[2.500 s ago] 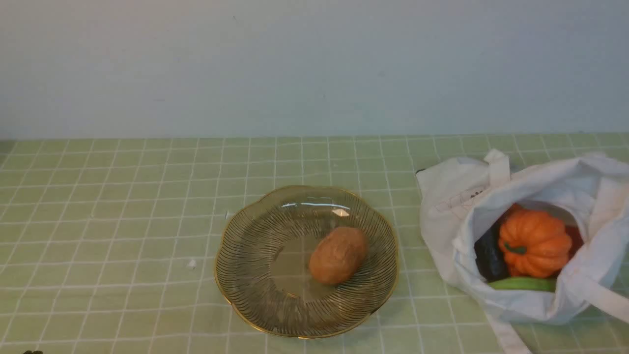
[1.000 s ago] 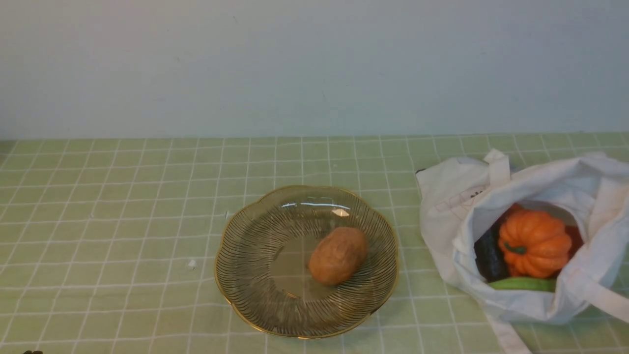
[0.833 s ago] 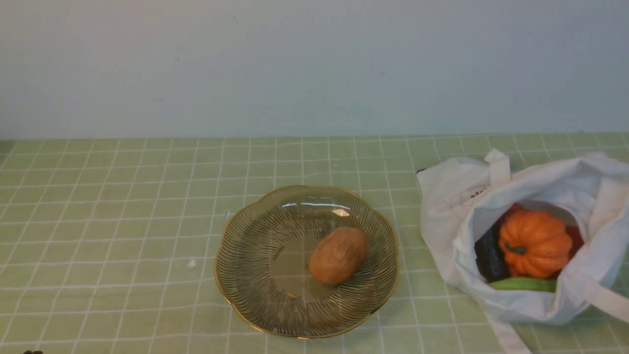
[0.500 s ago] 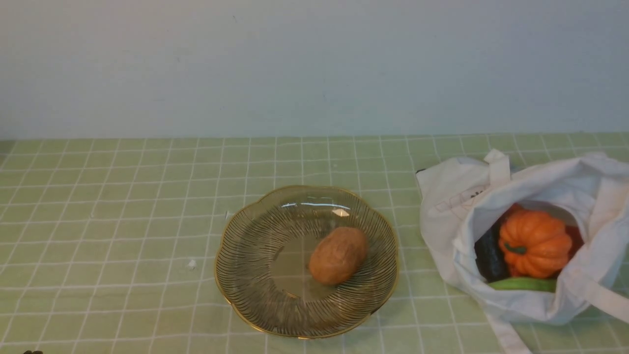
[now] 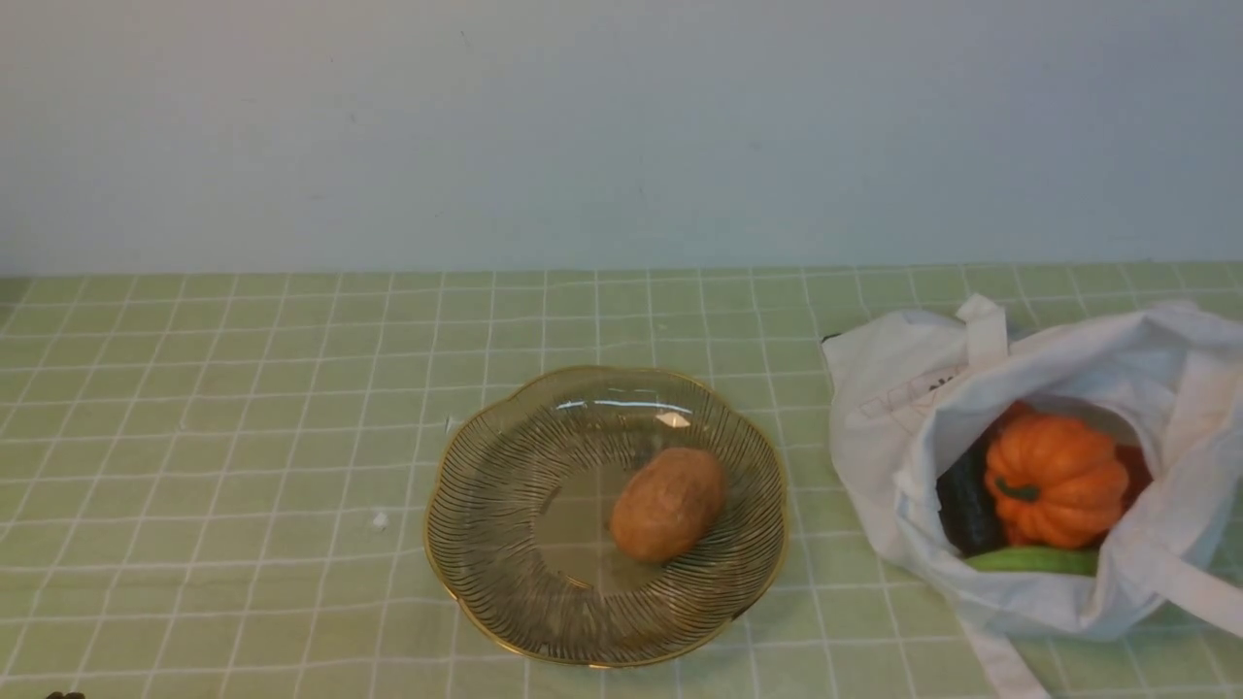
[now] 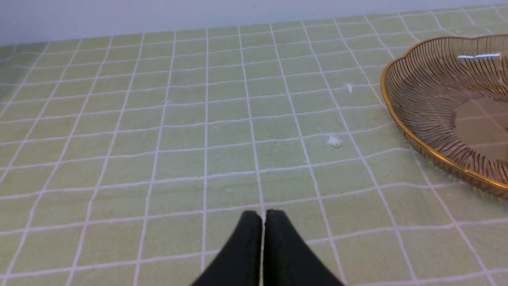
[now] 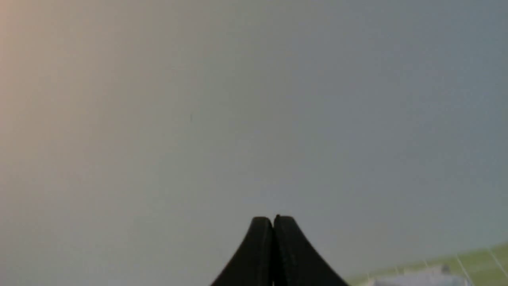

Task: Take vegetables from bag on green coffee tablecloth place on plate.
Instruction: 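Reach into the cloth bag toward the pumpkin with the right gripper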

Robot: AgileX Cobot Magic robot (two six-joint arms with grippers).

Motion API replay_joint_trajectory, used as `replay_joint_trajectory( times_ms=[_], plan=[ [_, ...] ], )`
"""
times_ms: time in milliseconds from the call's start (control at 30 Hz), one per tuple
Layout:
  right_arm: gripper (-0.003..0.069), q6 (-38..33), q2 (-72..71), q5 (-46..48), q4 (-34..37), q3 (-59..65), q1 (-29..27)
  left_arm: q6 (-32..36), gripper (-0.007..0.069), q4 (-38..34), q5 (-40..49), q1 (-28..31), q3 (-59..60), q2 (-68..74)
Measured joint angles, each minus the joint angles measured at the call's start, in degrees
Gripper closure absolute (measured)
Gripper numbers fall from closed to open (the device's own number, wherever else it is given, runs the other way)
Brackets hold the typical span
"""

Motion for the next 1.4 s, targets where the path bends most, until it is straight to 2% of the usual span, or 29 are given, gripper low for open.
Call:
replay_joint_trajectory(
  times_ms=[33, 100, 133, 267, 367, 500, 667, 867, 933, 967, 1000, 1067, 1200, 1400],
  plan=[
    [0.0672, -0.18, 0.84, 2.28, -0.52, -1.20, 0.00, 0.00, 0.0629, 0.00, 0.00, 0.00, 0.00, 0.00],
    [0.0672, -4.52, 13.19, 15.73, -2.90, -7.89, 0.00, 0.00, 0.0629, 0.00, 0.00, 0.00, 0.00, 0.00],
    [0.0672, -4.87, 14.93, 16.49, -3.18, -8.27, 0.00, 0.00, 0.0629, 0.00, 0.00, 0.00, 0.00, 0.00],
    [0.0672, -13.47, 29.79, 26.51, -4.24, -14.05, 0.00, 0.00, 0.0629, 0.00, 0.00, 0.00, 0.00, 0.00],
    [0.0672, -22.01, 42.83, 28.81, -3.96, -18.46, 0.00, 0.00, 0.0629, 0.00, 0.00, 0.00, 0.00, 0.00],
    [0.0672, -28.06, 52.91, 28.80, -1.56, -21.42, 0.39, 0.00, 0.0629, 0.00, 0.00, 0.00, 0.00, 0.00],
    [0.0666, -30.97, 59.93, 25.71, -2.11, -22.92, 5.02, 0.00, 0.0629, 0.00, 0.00, 0.00, 0.00, 0.00],
    [0.0594, -26.94, 63.96, 16.67, -8.76, -23.13, 12.77, 0.00, 0.0629, 0.00, 0.00, 0.00, 0.00, 0.00],
    [0.0536, -23.93, 65.05, 14.77, -12.75, -23.13, 14.48, 0.00, 0.0629, 0.00, 0.00, 0.00, 0.00, 0.00],
    [0.0536, -23.66, 65.15, 14.77, -12.75, -23.13, 14.48, 0.00, 0.0629, 0.00, 0.00, 0.00, 0.00, 0.00],
    [0.0477, -21.12, 65.96, 14.16, -16.53, -23.13, 15.24, 0.00, 0.0629, 0.00, 0.00, 0.00, 0.00, 0.00],
    [0.0419, -18.71, 66.82, 14.08, -20.26, -23.13, 15.45, 0.00, 0.0629, 0.00, 0.00, 0.00, 0.00, 0.00],
    [0.0337, -15.40, 68.03, 14.08, -26.11, -23.13, 15.47, 0.00, 0.0629, 0.00, 0.00, 0.00, 0.00, 0.00],
    [0.0300, -14.35, 70.32, 14.02, -29.23, -23.18, 15.58, 0.00, 0.0629, 0.00, 0.00, 0.00, 0.00, 0.00]
  ],
)
